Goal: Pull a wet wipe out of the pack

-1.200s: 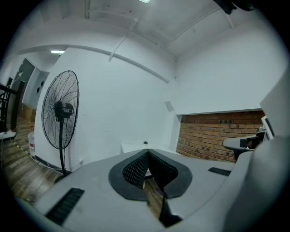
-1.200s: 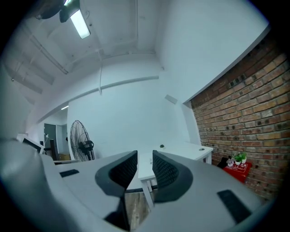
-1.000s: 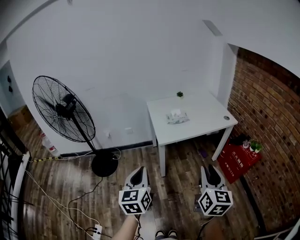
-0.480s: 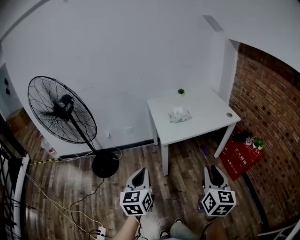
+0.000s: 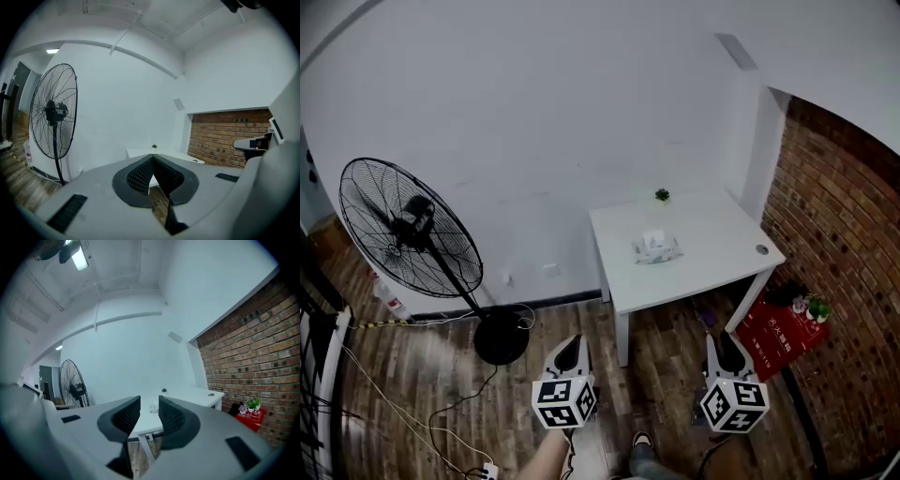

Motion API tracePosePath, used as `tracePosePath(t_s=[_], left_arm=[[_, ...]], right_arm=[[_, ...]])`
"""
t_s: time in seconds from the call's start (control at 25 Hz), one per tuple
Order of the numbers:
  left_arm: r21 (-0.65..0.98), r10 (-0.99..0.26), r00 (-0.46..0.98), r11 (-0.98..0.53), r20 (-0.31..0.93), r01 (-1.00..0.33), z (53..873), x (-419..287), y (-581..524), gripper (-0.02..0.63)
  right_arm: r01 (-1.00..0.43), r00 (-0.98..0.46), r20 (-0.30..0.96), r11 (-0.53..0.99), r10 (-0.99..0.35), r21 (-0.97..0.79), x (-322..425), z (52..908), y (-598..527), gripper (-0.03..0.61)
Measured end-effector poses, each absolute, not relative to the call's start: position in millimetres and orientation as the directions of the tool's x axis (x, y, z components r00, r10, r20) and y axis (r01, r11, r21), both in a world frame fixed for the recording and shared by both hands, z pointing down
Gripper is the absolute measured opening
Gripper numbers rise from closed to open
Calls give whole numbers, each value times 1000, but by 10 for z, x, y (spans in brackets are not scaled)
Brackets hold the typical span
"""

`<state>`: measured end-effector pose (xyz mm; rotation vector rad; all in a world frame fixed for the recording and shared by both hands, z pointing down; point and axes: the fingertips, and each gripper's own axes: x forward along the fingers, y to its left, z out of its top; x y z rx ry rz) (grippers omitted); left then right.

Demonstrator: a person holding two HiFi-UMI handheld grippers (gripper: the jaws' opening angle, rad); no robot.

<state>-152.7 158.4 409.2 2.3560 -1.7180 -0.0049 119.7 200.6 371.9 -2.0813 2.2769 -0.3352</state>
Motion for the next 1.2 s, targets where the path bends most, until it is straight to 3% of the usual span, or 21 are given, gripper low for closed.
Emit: tracePosePath(t_s=[0.64, 1.2], left_arm=[[168, -946, 281, -254, 160, -953, 4106, -929, 378, 0], [158, -942, 266, -237, 203, -959, 4287, -835, -440, 0]], right_arm=[[-966, -172, 138, 140, -975, -216, 1688, 3776, 592, 113], [-957, -206, 175, 161, -963, -240, 1729, 3988, -244, 113]])
